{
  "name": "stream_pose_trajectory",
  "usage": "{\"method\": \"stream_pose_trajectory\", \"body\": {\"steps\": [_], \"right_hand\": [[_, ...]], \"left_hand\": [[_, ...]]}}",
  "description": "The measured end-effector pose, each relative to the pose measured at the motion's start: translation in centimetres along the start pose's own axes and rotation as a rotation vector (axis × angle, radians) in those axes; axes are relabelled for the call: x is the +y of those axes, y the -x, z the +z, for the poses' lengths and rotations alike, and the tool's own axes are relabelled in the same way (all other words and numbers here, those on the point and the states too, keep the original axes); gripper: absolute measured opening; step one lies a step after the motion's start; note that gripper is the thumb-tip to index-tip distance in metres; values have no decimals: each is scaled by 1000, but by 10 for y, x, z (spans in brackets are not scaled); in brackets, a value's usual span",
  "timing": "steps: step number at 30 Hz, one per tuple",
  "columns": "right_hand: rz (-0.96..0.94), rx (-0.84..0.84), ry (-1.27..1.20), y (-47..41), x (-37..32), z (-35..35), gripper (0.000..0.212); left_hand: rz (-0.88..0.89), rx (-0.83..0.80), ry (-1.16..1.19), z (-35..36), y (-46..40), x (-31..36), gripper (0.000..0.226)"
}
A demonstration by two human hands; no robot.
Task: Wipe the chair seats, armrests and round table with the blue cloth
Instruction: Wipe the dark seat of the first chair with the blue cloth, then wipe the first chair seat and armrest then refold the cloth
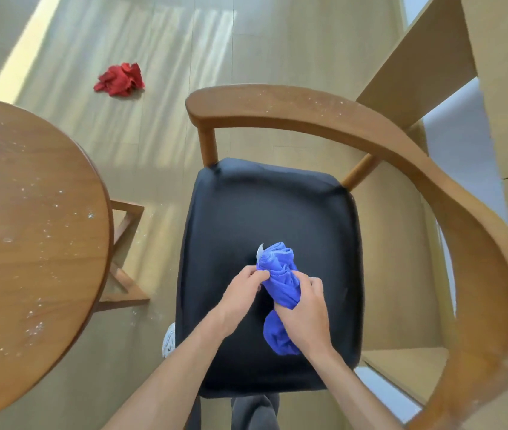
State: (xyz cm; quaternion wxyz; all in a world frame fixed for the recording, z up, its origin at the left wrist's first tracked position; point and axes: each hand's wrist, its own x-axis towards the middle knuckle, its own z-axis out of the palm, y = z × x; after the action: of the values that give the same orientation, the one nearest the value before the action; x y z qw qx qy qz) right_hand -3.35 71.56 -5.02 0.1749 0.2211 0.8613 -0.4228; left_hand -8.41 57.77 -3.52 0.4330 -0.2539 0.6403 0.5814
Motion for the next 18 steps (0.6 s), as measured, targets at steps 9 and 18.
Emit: {"method": "stream_pose_trajectory", "body": {"steps": [9, 18], "right_hand": [[-127, -199, -549, 35, -69, -105, 44], [-211, -86, -377, 51, -140, -159, 29]], "left_hand": [[415, 6, 83, 34, 75, 77, 61], [487, 95, 136, 21, 147, 127, 40]]}}
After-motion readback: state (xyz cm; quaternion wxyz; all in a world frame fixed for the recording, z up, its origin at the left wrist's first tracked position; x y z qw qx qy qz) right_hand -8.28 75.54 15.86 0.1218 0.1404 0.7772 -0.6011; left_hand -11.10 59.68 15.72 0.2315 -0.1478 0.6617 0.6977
